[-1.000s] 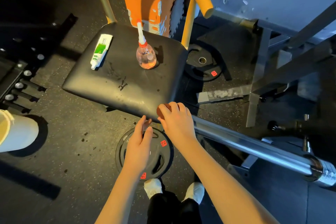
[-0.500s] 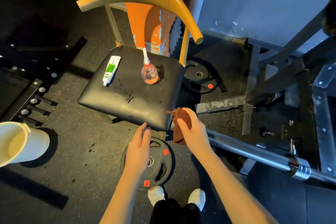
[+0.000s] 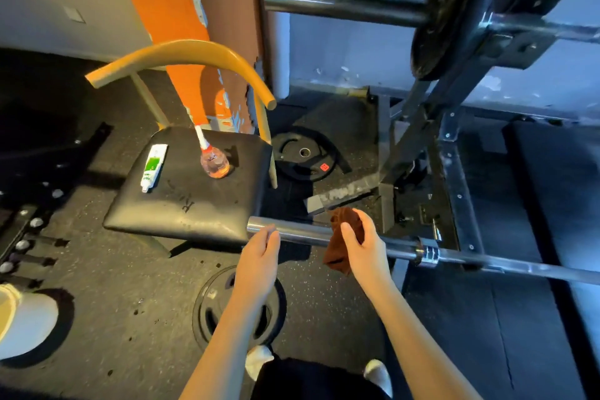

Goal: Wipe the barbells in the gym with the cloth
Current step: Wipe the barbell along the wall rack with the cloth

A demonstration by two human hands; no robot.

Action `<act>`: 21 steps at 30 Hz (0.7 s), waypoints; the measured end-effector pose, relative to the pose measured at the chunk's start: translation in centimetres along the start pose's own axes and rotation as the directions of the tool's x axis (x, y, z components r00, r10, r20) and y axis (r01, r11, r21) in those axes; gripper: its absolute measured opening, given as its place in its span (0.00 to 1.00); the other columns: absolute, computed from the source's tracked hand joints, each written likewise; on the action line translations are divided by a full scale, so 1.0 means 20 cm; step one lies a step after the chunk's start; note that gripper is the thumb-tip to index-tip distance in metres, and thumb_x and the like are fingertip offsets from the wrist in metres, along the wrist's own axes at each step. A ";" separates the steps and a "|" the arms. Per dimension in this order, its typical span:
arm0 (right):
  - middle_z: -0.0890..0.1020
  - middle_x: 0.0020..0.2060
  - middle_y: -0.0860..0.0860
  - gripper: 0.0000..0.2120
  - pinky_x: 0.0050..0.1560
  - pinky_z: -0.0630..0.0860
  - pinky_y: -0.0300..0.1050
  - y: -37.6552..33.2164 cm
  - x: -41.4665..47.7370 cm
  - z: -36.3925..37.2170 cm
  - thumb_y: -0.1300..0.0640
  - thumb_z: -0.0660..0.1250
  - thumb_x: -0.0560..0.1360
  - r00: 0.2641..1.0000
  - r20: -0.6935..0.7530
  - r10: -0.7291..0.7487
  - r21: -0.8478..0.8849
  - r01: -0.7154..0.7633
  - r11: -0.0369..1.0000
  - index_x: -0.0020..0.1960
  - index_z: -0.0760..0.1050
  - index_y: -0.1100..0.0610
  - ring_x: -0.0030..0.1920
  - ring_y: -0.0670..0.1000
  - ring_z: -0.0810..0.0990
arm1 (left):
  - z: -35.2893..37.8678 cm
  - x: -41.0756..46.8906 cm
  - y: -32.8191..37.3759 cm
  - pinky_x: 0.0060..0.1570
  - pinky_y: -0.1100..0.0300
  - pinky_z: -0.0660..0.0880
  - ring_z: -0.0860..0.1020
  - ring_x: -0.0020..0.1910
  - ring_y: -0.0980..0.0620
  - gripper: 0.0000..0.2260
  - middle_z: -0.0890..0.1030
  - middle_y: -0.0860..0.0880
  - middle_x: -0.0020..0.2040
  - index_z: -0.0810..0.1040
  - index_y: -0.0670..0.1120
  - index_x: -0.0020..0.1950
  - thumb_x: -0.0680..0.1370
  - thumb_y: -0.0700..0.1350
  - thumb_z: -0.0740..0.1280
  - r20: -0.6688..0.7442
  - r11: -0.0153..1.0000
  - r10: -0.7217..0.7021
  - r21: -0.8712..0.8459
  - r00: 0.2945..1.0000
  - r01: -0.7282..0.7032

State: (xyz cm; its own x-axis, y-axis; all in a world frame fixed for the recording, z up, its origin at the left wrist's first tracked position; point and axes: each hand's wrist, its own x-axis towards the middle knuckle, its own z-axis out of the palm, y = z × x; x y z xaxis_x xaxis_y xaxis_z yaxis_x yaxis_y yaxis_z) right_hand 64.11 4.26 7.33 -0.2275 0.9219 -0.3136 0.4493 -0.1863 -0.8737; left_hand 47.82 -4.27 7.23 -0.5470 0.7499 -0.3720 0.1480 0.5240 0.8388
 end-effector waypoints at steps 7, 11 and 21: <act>0.73 0.57 0.42 0.20 0.44 0.75 0.33 0.17 -0.07 -0.46 0.51 0.60 0.82 0.995 -0.080 0.051 0.053 -0.047 0.998 0.73 0.62 0.48 0.55 0.45 0.76 | 0.45 -0.22 0.19 0.61 0.57 0.69 0.74 0.59 0.53 0.14 0.77 0.53 0.57 0.74 0.50 0.66 0.84 0.51 0.56 0.074 0.996 0.043 0.077 0.996 -0.049; 0.75 0.63 0.50 0.21 0.60 0.76 0.49 0.32 -0.12 -0.79 0.51 0.61 0.82 0.993 -0.092 0.073 0.047 -0.069 0.997 0.73 0.64 0.50 0.57 0.48 0.75 | 0.84 -0.39 0.29 0.67 0.59 0.66 0.71 0.65 0.57 0.17 0.75 0.54 0.65 0.72 0.50 0.70 0.84 0.51 0.56 0.134 0.988 0.061 0.134 0.989 -0.079; 0.76 0.64 0.53 0.22 0.58 0.78 0.56 0.64 -0.07 -1.26 0.49 0.62 0.81 0.969 -0.190 0.160 0.015 -0.160 0.987 0.73 0.65 0.49 0.60 0.54 0.77 | 1.47 -0.56 0.36 0.65 0.62 0.67 0.72 0.65 0.57 0.17 0.74 0.55 0.67 0.70 0.50 0.72 0.84 0.51 0.57 0.271 0.942 0.123 0.273 0.955 -0.198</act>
State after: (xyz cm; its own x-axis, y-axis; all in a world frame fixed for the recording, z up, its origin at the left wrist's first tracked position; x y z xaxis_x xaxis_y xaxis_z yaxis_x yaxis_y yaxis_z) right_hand 91.99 9.17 5.88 0.0155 0.9278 -0.3727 0.4671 -0.3363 -0.8178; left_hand 79.27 2.98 5.74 -0.2812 0.8896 -0.3600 0.4723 0.4549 0.7550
